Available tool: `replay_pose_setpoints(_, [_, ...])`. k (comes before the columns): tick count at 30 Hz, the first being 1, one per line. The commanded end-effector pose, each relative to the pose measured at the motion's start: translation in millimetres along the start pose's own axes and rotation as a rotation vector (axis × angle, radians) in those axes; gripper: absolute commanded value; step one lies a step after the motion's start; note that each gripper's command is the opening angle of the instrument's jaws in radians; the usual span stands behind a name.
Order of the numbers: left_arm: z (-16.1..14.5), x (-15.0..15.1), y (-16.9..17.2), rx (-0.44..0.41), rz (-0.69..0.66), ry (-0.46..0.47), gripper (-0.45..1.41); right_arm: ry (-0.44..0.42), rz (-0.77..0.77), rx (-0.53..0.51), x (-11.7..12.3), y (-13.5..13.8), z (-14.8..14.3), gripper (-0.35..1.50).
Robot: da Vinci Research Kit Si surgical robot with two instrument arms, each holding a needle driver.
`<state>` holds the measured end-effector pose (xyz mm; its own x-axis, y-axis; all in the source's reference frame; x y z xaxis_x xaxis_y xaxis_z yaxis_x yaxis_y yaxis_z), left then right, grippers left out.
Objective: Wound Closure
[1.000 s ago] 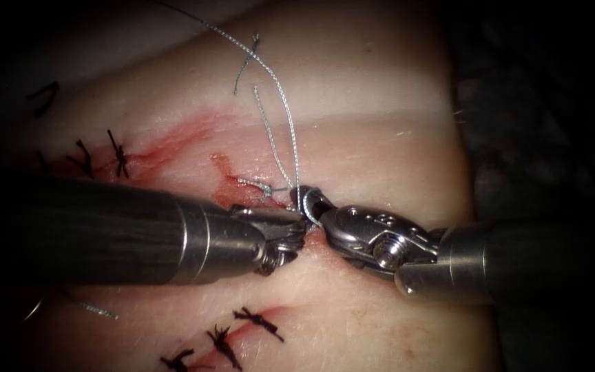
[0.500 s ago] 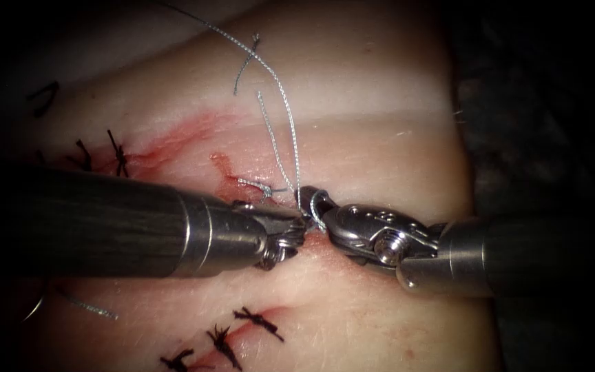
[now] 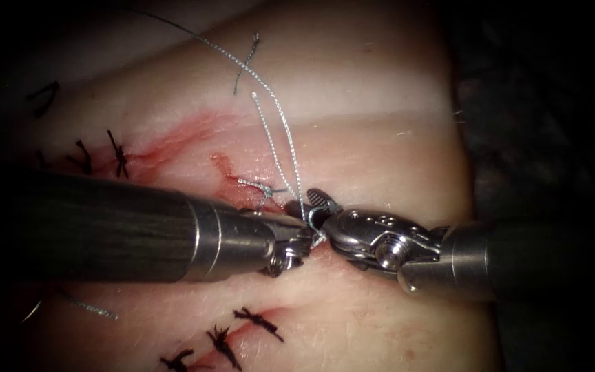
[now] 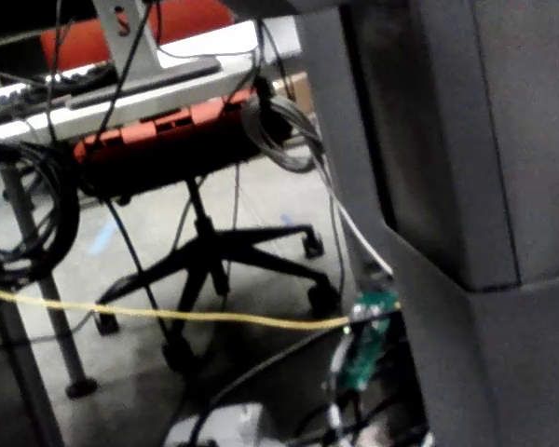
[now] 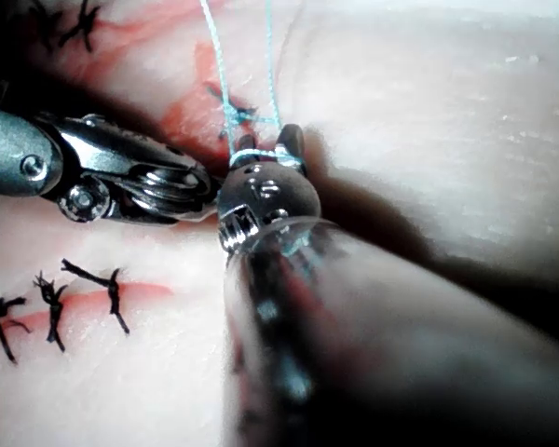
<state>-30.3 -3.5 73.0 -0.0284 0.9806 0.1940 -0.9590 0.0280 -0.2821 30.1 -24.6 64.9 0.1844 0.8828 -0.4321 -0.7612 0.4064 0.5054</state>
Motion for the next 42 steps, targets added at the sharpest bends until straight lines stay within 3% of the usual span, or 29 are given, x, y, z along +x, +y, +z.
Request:
replay_pose_setpoints(1, [0.7,-0.1,0.3,0.001,0.0,0.0,-0.45,0.001,-0.007,0.002,-0.3,-0.6,0.7,0.47])
replay_pose_setpoints(3, [0.7,-0.1,0.3,0.001,0.0,0.0,-0.45,0.001,-0.013,0.002,-0.3,-0.6,0.7,0.42])
replay_pose_setpoints(5, [0.7,-0.1,0.3,0.001,0.0,0.0,-0.45,0.002,-0.014,0.002,-0.3,-0.6,0.7,0.17])
replay_pose_setpoints(9, [0.6,0.0,0.4,0.0,0.0,-0.002,-0.45,0.003,-0.018,0.001,-0.6,-0.5,1.0,0.12])
replay_pose_setpoints(14, [0.6,0.3,0.5,0.0,-0.001,-0.003,-0.45,0.006,-0.029,-0.002,-1.0,-0.6,1.7,0.21])
replay_pose_setpoints(15, [0.5,0.4,0.5,0.0,0.0,-0.004,-0.45,0.008,-0.039,-0.005,-0.9,-0.7,2.0,0.34])
replay_pose_setpoints(19, [0.5,0.4,0.4,-0.001,0.0,-0.005,-0.45,0.009,-0.05,-0.007,-0.8,-0.8,2.2,0.49])
replay_pose_setpoints(23, [0.4,0.4,0.5,-0.001,0.0,-0.005,-0.45,0.01,-0.052,-0.009,-1.0,-0.8,2.6,0.26])
replay_pose_setpoints(25, [0.4,0.4,0.5,-0.001,-0.001,-0.005,-0.45,0.008,-0.055,-0.003,-1.2,-0.8,2.7,-0.06])
replay_pose_setpoints(26, [0.4,0.4,0.5,-0.001,-0.001,-0.005,-0.45,0.002,-0.056,0.007,-1.2,-0.8,2.7,-0.35])
replay_pose_setpoints(36, [0.2,0.6,-0.2,0.007,0.005,0.01,-0.45,-0.015,-0.06,0.02,-0.4,-0.2,0.7,-0.35])
replay_pose_setpoints(42, [-1.3,4.4,-4.0,0.069,0.023,0.077,-0.45,0.052,-0.045,0.091,1.1,2.3,-4.0,-0.35])
